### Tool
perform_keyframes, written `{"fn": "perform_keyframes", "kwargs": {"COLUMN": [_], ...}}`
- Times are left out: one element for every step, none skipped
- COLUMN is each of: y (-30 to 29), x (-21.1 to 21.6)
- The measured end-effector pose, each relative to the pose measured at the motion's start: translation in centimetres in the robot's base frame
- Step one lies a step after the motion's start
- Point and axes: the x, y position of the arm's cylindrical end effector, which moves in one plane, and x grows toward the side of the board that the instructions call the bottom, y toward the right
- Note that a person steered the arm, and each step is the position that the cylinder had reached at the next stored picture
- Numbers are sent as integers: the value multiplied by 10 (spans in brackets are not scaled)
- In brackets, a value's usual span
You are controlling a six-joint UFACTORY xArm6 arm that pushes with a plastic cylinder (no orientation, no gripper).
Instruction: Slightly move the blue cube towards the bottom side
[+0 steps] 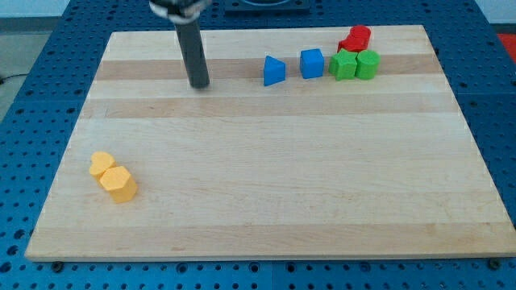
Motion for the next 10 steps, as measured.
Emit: {"fn": "perform_keyframes", "kwargs": {"y": [21, 112, 203, 216, 217, 216, 216, 216, 216, 218], "x": [-79, -92, -75, -55, -37, -26, -26, -27, -27, -35]}}
